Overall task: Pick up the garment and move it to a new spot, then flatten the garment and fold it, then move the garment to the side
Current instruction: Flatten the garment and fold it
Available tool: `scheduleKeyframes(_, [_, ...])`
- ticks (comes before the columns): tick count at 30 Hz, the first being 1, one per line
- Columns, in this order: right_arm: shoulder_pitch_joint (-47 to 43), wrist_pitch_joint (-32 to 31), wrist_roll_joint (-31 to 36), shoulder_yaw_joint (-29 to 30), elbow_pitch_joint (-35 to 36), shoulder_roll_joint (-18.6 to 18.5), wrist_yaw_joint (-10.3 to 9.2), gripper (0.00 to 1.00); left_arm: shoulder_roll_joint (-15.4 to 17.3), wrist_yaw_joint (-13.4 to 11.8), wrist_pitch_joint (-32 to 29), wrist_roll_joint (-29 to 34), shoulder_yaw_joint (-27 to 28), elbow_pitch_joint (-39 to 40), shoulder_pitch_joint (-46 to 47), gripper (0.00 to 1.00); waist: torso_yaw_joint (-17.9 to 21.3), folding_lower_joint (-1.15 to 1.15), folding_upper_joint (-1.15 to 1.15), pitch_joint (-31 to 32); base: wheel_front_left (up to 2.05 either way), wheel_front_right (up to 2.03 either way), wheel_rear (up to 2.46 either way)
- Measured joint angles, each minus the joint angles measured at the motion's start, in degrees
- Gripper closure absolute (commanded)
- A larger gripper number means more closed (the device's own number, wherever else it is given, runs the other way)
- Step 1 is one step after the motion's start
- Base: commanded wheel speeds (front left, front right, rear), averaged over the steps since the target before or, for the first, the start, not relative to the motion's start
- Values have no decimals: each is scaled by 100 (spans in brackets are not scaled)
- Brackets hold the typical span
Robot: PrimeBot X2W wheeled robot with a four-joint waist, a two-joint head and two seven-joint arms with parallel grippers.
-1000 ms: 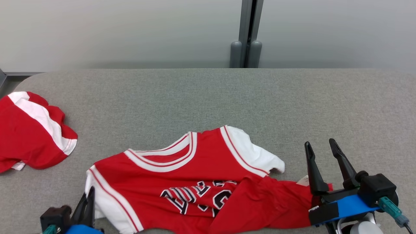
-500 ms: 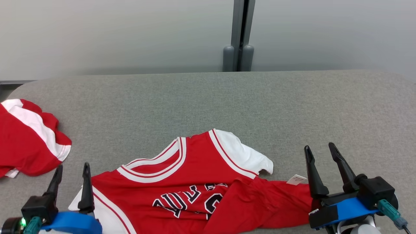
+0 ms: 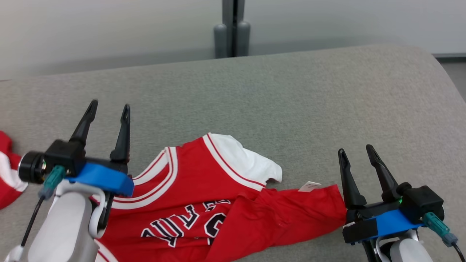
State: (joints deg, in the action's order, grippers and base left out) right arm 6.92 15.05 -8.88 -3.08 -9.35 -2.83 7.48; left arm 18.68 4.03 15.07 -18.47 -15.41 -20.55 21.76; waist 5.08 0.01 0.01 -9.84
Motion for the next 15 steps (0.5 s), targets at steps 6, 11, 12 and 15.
scheduleKeyframes(6, [125, -1, -32, -3, 88, 0, 1, 0, -111, 236, -30, 29, -410, -678, 761, 0, 343, 0, 0, -337, 0, 0, 0])
scheduleKeyframes(11, [250, -1, -70, -11, 127, 1, 1, 0, -187, 310, -171, -103, -927, -1305, 1274, 0, 570, 0, 0, -590, 0, 0, 0])
scheduleKeyframes(12, [257, -1, -80, -15, 134, 0, 1, 0, -209, 318, -190, -148, -1034, -1425, 1361, 0, 609, 0, 0, -627, 0, 0, 0])
scheduleKeyframes(15, [314, -1, -89, -21, 152, 0, 0, 0, -227, 331, -250, -404, -1553, -1699, 1558, 0, 720, 0, 0, -702, 0, 0, 0])
